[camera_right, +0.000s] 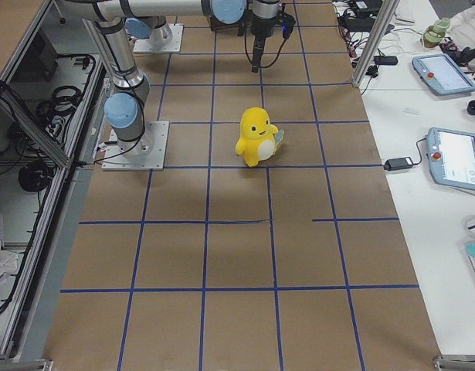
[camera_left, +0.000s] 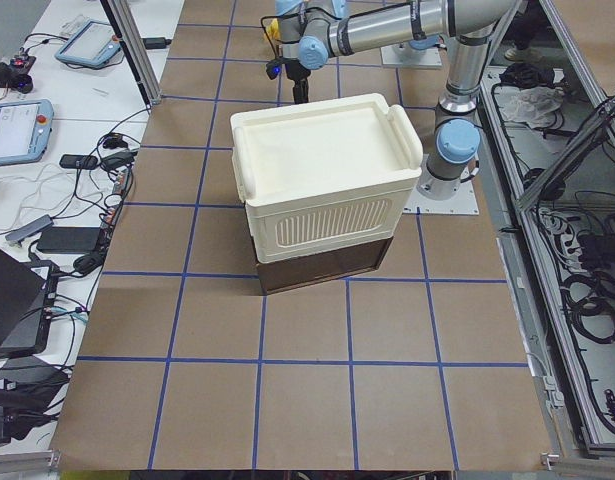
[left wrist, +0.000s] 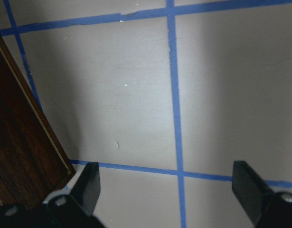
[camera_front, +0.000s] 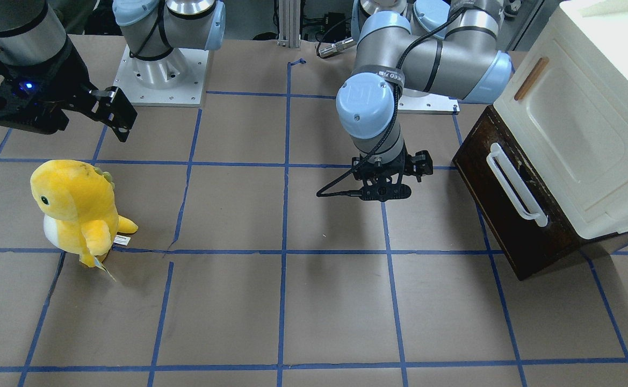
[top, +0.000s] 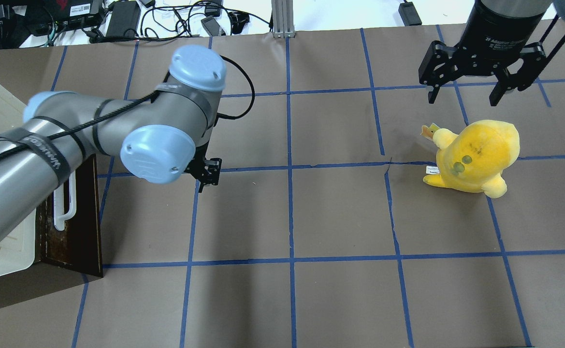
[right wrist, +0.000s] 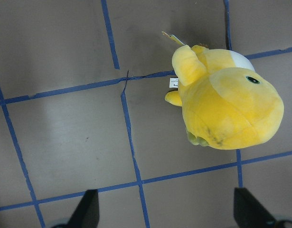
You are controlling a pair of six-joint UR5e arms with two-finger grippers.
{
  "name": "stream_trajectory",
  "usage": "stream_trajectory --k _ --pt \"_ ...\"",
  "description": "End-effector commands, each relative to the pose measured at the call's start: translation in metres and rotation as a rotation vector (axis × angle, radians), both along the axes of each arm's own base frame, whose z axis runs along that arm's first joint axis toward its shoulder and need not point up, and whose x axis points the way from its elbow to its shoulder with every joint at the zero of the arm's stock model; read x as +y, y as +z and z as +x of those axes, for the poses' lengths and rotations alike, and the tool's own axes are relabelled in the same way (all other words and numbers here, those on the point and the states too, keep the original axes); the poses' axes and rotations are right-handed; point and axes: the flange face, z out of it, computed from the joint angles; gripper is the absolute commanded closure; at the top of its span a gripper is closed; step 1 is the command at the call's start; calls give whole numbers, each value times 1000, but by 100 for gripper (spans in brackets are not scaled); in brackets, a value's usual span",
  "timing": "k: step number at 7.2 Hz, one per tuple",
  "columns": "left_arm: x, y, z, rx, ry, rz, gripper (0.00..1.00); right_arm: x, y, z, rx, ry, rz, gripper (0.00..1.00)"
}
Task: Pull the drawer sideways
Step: 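Move the left gripper down to the white bar handle of the wooden drawer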
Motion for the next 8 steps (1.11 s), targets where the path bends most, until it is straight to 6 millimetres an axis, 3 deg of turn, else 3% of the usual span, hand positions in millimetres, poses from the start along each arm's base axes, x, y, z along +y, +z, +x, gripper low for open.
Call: stream_trajectory --k 1,5,7,8 --pt "-10 -41 13 -275 -122 68 0 0 0 0 0 0 0 0" --pt "-18 -57 39 -741 -302 141 0 0 0 0 0 0 0 0" --pt "-20 -66 47 -791 -307 133 0 0 0 0 0 0 0 0" --pt "-25 -71 61 -791 -283 148 0 0 0 0 0 0 0 0"
